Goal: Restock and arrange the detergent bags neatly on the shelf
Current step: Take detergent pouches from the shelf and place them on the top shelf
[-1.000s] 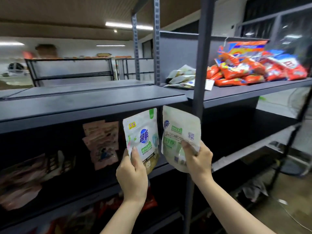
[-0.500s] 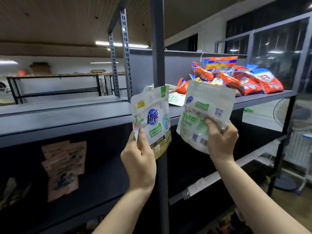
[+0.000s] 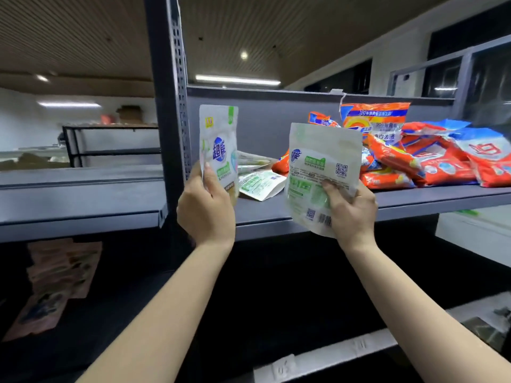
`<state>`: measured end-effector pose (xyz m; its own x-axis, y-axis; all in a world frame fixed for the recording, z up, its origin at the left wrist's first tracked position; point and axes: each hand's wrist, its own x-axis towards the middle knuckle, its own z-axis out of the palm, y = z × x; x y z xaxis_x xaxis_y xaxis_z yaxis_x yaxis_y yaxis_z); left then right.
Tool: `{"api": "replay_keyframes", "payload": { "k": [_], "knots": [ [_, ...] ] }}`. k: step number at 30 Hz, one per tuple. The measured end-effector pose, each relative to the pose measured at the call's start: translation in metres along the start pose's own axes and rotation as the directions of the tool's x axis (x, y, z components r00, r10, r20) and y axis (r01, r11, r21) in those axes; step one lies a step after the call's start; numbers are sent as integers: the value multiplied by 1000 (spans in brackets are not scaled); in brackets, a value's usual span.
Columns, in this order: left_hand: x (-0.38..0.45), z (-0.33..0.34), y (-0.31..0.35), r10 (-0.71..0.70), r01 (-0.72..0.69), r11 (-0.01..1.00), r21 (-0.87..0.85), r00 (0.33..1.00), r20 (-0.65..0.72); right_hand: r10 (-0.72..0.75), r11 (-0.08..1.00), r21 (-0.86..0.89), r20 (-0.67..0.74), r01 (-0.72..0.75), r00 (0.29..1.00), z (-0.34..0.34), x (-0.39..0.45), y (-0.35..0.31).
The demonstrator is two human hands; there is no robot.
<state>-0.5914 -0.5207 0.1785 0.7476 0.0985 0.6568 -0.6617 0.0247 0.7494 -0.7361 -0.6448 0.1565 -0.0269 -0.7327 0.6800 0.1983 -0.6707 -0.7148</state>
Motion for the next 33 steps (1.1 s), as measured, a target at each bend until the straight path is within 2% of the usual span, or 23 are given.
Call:
{"api": "replay_keyframes", "payload": {
  "k": [3, 6, 8, 10, 11, 12, 13, 14, 15, 16, 17, 20, 22, 25, 27, 28, 29, 30, 32, 33],
  "knots": [
    [10, 34, 0, 34, -35, 992, 121, 999, 3, 3, 1000, 24, 38, -4, 999, -6, 24, 11],
    [23, 69, -11, 218, -217, 970, 113, 976, 6, 3, 999, 50, 81, -7, 997, -8, 43, 25],
    [32, 93, -20, 330, -331, 927, 176, 943, 40, 0, 999, 33, 103, -4, 995, -7, 54, 36],
    [38, 112, -25, 418, -445, 843, 303, 896, 151, -8, 1000, 26, 86, 6, 996, -4, 67, 46],
    [40, 122, -28, 398, -487, 789, 375, 870, 293, -15, 1000, 27, 69, 13, 998, -3, 73, 50],
    [39, 133, -33, 327, -551, 713, 433, 809, 489, -21, 999, 26, 53, 20, 998, 0, 80, 53],
    [37, 143, -40, 224, -635, 641, 430, 691, 687, -27, 999, 24, 42, 26, 999, 3, 88, 56],
    [35, 150, -46, 104, -698, 608, 378, 542, 834, -28, 999, 20, 40, 28, 999, 7, 97, 58],
    [34, 154, -51, -5, -714, 620, 323, 408, 913, -34, 999, 15, 49, 33, 998, 13, 105, 60],
    [34, 157, -54, -80, -690, 659, 300, 332, 940, -42, 999, 5, 66, 42, 997, 19, 112, 63],
    [37, 159, -55, -110, -665, 685, 297, 309, 945, -51, 998, -17, 85, 53, 995, 27, 121, 66],
    [47, 158, -53, -86, -659, 692, 294, 329, 940, -95, 981, -149, 181, 123, 979, 59, 147, 77],
    [53, 157, -56, -52, -656, 697, 290, 357, 932, -217, 934, -241, 208, 265, 954, 84, 159, 85],
    [57, 154, -64, -85, -622, 728, 290, 338, 937, -411, 828, -397, 51, 396, 910, 118, 170, 87],
    [58, 153, -64, -109, -632, 715, 299, 321, 941, -523, 757, -465, -10, 460, 852, 140, 178, 87],
    [59, 153, -64, -106, -650, 698, 300, 320, 941, -566, 713, -491, 20, 501, 824, 151, 181, 88],
    [61, 154, -64, -89, -676, 677, 292, 319, 943, -571, 661, -523, 114, 538, 813, 160, 186, 91],
    [62, 156, -66, -68, -697, 657, 287, 324, 944, -513, 600, -556, 284, 575, 810, 169, 191, 95],
    [65, 158, -70, -21, -721, 635, 275, 341, 940, -178, 494, -630, 601, 599, 779, 180, 194, 107],
    [66, 159, -72, -9, -719, 639, 274, 350, 937, -1, 465, -660, 667, 591, 745, 182, 194, 113]
  ]
}}
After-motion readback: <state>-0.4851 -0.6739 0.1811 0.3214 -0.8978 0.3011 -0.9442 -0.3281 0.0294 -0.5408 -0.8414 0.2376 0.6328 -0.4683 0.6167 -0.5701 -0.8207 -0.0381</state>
